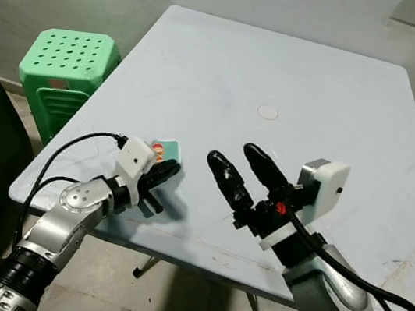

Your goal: Picking trash to rubbish bin

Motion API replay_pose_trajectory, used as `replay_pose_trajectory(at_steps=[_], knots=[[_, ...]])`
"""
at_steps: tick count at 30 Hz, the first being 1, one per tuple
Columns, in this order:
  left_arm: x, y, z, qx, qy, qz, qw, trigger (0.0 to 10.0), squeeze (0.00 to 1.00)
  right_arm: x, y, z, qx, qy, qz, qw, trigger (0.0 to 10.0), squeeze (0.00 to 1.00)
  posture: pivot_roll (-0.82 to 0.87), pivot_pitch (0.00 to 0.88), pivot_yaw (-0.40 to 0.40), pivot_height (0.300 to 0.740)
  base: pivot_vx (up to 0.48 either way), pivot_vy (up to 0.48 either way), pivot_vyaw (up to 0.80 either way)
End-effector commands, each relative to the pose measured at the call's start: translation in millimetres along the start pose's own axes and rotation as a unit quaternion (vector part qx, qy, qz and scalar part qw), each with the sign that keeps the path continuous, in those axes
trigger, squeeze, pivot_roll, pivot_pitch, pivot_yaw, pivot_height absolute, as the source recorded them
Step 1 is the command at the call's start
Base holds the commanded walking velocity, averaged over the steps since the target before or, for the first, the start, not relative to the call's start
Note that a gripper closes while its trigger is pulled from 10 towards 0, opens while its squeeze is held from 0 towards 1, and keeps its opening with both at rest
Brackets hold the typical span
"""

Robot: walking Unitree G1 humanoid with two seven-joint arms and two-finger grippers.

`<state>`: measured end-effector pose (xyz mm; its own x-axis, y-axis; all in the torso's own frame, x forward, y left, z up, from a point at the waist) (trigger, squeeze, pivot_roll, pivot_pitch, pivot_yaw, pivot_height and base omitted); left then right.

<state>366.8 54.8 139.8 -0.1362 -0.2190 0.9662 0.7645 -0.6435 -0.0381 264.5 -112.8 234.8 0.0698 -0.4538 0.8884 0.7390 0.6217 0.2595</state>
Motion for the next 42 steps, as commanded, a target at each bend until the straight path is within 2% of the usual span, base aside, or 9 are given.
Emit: replay_pose_trajectory(at_steps=[1,10,11,12,17,24,29,38,42], knots=[[17.3,-0.2,10.0,0.015,0.003,-0.021,1.000,0.0,0.00,0.6,-0.3,1.3,0.005,0.001,-0.002,1.000,10.0,0.00,-0.09,0.192,-0.038,0.740,0.000,0.000,0.00],[40.7,-4.6,25.2,0.035,0.015,-0.035,0.999,0.0,0.00,0.2,1.5,1.5,0.008,0.002,-0.003,1.000,10.0,0.00,-0.09,0.188,-0.039,0.740,0.000,0.000,0.00],[38.2,-5.2,25.5,0.037,0.017,-0.029,0.999,6.3,0.00,0.0,1.3,1.5,0.008,0.003,-0.003,1.000,10.0,0.00,-0.09,0.188,-0.039,0.740,0.000,0.000,0.00],[31.4,-6.4,28.8,0.045,0.012,-0.013,0.999,10.0,0.00,-0.5,1.0,1.5,0.008,0.003,-0.002,1.000,10.0,0.00,-0.09,0.187,-0.039,0.740,0.000,0.000,0.00],[25.7,-13.1,38.4,0.065,-0.001,0.000,0.998,10.0,0.00,-2.3,-0.6,0.4,0.006,0.002,0.004,1.000,10.0,0.00,-0.09,0.188,-0.039,0.740,0.000,0.000,0.00],[1.8,-52.6,75.6,0.137,-0.043,0.043,0.989,10.0,0.00,-3.0,-5.5,-6.4,-0.008,-0.007,0.009,1.000,10.0,0.00,-0.09,0.185,-0.038,0.740,0.000,0.000,0.00],[-4.3,-66.5,77.1,0.156,-0.047,0.056,0.985,10.0,0.00,-3.6,-5.3,-9.6,-0.010,-0.008,0.011,1.000,10.0,0.00,-0.08,0.184,-0.044,0.740,0.000,0.000,0.00],[2.0,-70.4,78.1,0.171,-0.064,0.044,0.982,10.0,0.00,-5.4,-0.7,-9.1,0.000,-0.008,0.014,1.000,10.0,0.00,-0.07,0.188,-0.056,0.740,0.000,0.000,0.00],[30.5,-60.8,79.1,0.164,-0.060,-0.007,0.985,10.0,0.00,-5.0,-1.1,-10.6,-0.002,-0.009,0.012,1.000,10.0,0.00,-0.07,0.188,-0.052,0.740,0.000,0.000,0.00]])
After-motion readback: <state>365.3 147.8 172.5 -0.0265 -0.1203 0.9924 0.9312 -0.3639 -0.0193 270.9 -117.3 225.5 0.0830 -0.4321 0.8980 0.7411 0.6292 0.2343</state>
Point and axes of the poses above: a point about 5 cm out from each wrist's last joint towards the gripper, its own y axis pointing out of the wrist towards the gripper, its own x axis along the axis of the wrist's last joint, z = x × y, the point moved 5 cm from there along y, pointing out of the wrist towards the gripper, and after that the axes turned 9 degrees about y, right-handed, at the moved point
